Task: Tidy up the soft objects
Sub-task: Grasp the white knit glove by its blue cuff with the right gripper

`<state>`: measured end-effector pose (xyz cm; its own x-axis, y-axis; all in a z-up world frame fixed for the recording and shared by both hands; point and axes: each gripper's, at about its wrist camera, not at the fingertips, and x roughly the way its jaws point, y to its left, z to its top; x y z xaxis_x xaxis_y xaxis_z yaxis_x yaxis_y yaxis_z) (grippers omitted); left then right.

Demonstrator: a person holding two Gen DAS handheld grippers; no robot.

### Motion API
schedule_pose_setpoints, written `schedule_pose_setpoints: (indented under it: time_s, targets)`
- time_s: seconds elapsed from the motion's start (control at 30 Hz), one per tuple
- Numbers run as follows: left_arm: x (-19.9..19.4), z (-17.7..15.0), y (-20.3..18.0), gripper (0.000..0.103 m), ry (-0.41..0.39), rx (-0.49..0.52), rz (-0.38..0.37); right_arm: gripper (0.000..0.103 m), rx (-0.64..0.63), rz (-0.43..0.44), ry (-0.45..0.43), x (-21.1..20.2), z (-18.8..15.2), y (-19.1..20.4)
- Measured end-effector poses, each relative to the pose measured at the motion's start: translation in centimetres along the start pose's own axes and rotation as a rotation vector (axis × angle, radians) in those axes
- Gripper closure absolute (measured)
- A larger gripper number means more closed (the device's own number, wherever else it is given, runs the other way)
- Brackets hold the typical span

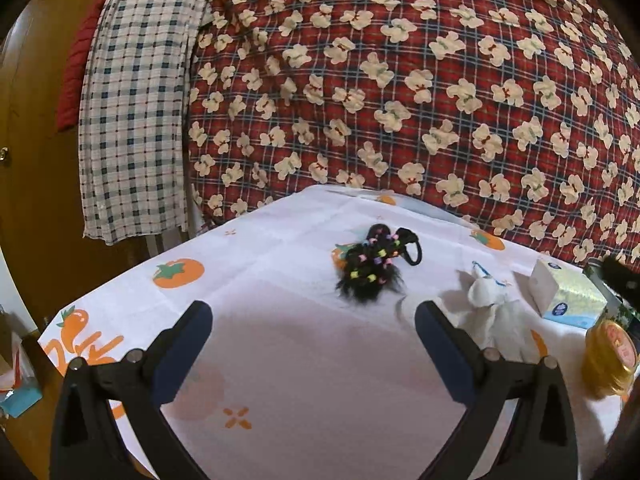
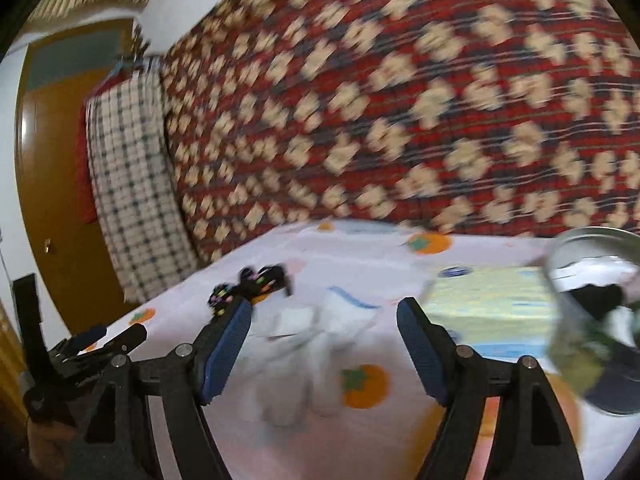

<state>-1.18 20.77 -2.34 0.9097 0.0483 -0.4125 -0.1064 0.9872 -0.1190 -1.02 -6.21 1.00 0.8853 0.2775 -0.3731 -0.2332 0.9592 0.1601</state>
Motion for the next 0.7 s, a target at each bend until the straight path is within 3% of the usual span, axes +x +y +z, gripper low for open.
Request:
schedule_pose_setpoints:
  time_s: [0.13,0.3,0.47,0.57,0.6,0.67,0.7]
  targets:
    - [0.2,0.1,1.5,0.001,0.012,-0.007,0.004,0.026,0.034,0.002,0.114,5.0,0.4,1.9]
    - [0.3,0.2,3.3,0.001,0.018,-0.015,0.022,0.026,0.166,-0.065,0.240,10.0,0.3,0.9]
    - [0.7,0.3,4.7,0.001,0.027,-0.031,0.030,0.026,0.174,-0.146,0.393,14.6,-0.6,0.2]
    - [1.1,0.3,5.1,0.001,0.036,-0.045,0.025,0.027,0.185,-0.136,0.403,15.1,-0.7,-0.2]
    - [1.2,0.2,5.2,0.001,0.039,-0.049,0.022,0.031,0.181,-0.123,0.408,15.2,-0.7,-0.2]
    - [1.5,0.3,5.1,0.001,0.048,-0.061,0.010,0.061,0.166,-0.149,0.416,15.2,-0.8,-0.5]
    - [1.7,0.3,5.0,0.001,0.052,-0.062,0.003,0.069,0.161,-0.146,0.418,15.2,-0.7,-0.7]
